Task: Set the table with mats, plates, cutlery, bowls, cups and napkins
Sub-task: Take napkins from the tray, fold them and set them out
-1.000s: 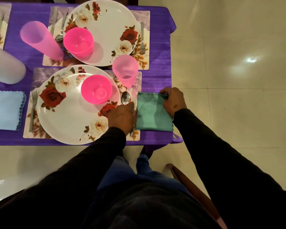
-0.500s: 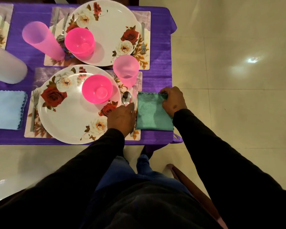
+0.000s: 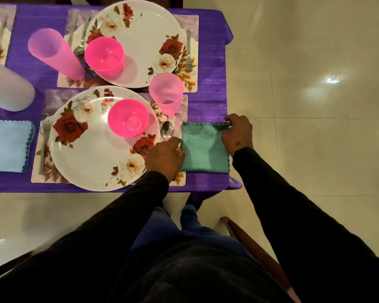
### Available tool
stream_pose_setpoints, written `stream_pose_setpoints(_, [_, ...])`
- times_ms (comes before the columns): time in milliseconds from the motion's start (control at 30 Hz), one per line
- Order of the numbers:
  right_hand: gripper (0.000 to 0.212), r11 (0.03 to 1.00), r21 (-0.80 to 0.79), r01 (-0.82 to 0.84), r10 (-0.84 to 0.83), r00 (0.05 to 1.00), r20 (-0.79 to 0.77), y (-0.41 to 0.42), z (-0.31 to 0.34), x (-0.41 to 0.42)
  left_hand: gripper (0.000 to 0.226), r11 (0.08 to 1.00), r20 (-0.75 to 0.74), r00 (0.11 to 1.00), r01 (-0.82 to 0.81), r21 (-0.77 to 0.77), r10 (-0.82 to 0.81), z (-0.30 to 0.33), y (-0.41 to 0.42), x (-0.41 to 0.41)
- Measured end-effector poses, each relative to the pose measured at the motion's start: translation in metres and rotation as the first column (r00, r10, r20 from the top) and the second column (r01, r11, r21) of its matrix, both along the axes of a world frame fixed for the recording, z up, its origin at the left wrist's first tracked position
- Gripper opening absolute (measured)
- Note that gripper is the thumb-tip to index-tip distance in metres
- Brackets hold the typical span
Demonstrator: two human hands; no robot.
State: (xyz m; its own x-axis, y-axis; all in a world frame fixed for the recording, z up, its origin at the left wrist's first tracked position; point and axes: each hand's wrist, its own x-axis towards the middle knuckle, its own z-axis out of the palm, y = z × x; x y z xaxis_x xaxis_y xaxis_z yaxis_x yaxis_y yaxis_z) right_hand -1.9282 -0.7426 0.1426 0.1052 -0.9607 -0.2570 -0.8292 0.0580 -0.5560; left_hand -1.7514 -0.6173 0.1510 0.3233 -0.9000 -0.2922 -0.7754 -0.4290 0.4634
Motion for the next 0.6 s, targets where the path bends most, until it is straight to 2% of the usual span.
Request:
stream_pose_setpoints(133, [0.041,1.000,-0.024,0.020,-0.019,1.000,0.006,-0.0004,-0.0035,0.0006,0.034,0.998,-0.056,0.996,-0.061,0.018,0.062,0.0013,0.0007,-0.0027])
stream_pose_setpoints(433, [0.029,0.997,-0.079,0.000,0.009,0.993,0.117,-0.0007,0.0012,0.0035,0.037,0.998,-0.074,0.996,-0.056,0.013,0.057,0.0021,0.0011,-0.0043])
stream_pose_setpoints(600, [0.029,0.996,-0.019,0.084,-0.082,0.993,0.080,-0.0004,0.0043,0.0002,0.037,0.998,-0.078,0.995,-0.060,0.015,0.061,0.0018,0.0005,-0.0042])
